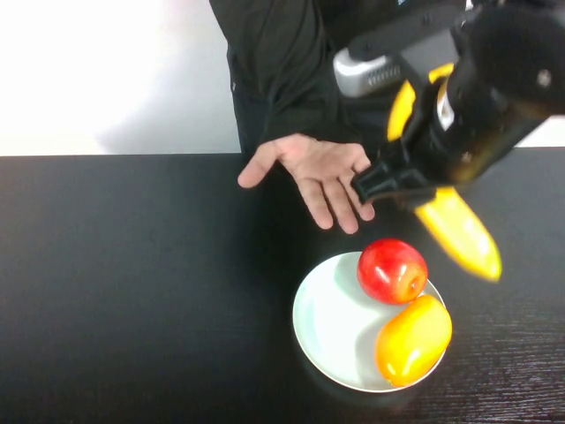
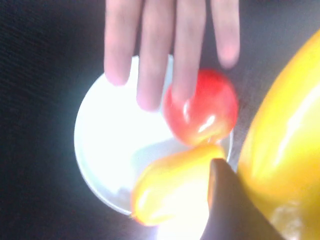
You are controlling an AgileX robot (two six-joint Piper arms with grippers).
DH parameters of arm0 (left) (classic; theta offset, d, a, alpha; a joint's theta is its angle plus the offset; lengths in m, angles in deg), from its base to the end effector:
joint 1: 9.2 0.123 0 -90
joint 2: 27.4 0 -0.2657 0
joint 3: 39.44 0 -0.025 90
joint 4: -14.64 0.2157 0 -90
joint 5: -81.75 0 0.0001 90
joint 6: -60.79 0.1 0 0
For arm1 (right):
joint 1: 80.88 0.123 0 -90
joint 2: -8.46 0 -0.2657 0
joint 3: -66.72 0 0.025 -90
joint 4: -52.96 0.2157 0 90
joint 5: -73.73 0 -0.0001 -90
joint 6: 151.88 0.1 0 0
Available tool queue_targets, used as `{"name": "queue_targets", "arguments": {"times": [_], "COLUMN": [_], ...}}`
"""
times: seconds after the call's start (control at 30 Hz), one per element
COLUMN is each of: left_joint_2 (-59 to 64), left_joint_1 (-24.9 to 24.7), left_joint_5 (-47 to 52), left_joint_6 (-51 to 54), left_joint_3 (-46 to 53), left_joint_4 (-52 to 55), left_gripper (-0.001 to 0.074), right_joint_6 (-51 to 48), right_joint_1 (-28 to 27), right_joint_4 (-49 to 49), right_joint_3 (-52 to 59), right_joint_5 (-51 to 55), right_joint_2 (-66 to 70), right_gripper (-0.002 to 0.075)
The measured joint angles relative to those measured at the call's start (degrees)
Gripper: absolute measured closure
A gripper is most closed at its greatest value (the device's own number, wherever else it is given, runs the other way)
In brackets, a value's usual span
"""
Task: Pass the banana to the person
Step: Hand the grabbed banana to the person
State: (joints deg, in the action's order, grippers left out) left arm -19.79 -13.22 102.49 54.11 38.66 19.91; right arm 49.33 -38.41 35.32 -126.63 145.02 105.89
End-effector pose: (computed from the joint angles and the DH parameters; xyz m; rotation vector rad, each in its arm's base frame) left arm 0.0458 0.0000 0.1710 0.0142 1.8565 -0.0398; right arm 0.2314 0.1729 0.3471 -0.5280 2.5624 -0.0495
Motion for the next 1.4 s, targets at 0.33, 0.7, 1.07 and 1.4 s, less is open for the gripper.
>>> {"name": "queue_targets", "arguments": {"times": [0.33, 0.7, 1.07, 1.4], "left_joint_2": [0.0, 0.0, 0.0, 0.0], "left_joint_1": [0.0, 0.0, 0.0, 0.0], "left_joint_5": [0.0, 0.0, 0.0, 0.0], "left_joint_6": [0.0, 0.0, 0.0, 0.0], "left_joint_3": [0.0, 0.0, 0.0, 0.0], "left_joint_4": [0.0, 0.0, 0.0, 0.0], "left_gripper": [0.0738, 0.0739, 0.0739, 0.0739], "right_joint_6": [-32.4, -55.7, -56.4, -50.2], "right_joint_1": [-0.7, -0.7, -0.7, -0.7], "right_joint_4": [-0.7, 2.1, 1.0, -0.3], "right_joint_3": [-19.4, -29.1, -29.3, -29.3], "right_joint_5": [0.4, 0.5, 0.4, 0.4], "right_joint_2": [9.9, 23.7, 27.0, 26.8], "right_gripper": [0.0459, 0.0459, 0.044, 0.0228]}}
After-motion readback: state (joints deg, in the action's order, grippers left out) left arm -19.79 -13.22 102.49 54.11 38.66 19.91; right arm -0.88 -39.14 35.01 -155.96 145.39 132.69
